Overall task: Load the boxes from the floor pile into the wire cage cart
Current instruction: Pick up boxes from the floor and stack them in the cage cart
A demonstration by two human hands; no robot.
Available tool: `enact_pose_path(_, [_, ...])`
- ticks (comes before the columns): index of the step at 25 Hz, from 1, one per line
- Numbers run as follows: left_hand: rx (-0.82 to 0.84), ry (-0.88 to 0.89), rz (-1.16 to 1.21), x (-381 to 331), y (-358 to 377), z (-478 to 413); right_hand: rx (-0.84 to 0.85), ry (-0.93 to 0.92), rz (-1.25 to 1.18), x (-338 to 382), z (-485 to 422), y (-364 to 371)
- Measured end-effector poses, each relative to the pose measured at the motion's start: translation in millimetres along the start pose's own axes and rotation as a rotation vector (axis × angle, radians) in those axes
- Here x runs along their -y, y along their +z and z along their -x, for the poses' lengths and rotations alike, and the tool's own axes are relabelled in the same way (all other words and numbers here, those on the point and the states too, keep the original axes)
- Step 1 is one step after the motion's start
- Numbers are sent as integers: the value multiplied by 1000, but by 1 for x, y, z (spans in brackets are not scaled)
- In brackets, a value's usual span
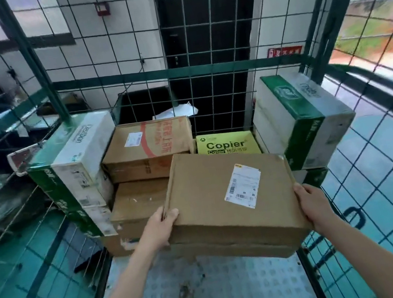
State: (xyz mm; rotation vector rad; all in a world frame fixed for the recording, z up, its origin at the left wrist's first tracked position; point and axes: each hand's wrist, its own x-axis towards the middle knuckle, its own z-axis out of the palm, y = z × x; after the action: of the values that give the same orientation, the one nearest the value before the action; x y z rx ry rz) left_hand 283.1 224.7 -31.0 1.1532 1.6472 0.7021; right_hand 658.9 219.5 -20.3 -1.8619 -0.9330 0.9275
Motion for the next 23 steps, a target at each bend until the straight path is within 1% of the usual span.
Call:
enact_pose_path(3, [-27,23,35,-24,28,-30,4,-20,39,5,-45,-6])
enact_pose_path(7, [16,12,51,-41,63,-69,141,-42,96,12,-90,-17])
enact_pose_path(9, [15,-4,55,-49,83,-87,164,-32,141,12,-107,-22])
enact_pose_path(12, [-20,2,86,-60,96,-100,169,-114,245,5,-117,-21])
enact_pose_path(14, [-36,47,67,-64,95,-109,187,-198,307,0,-120,-15])
enact_pose_path(16, [-50,94,10,-67,90,-113,215,-273,423,-7,-123,-8])
enact_pose_path(20, [-30,132,-32,-68,82,-116,357,-392,704,-7,-135,-7])
enact_pose_path(21, [-20,133,-55,-69,82,-120,353,-411,785,-3,-139,-7])
enact_pose_path(23, [-4,158,-149,-74,87,-125,260,-488,982,9,-146,-1])
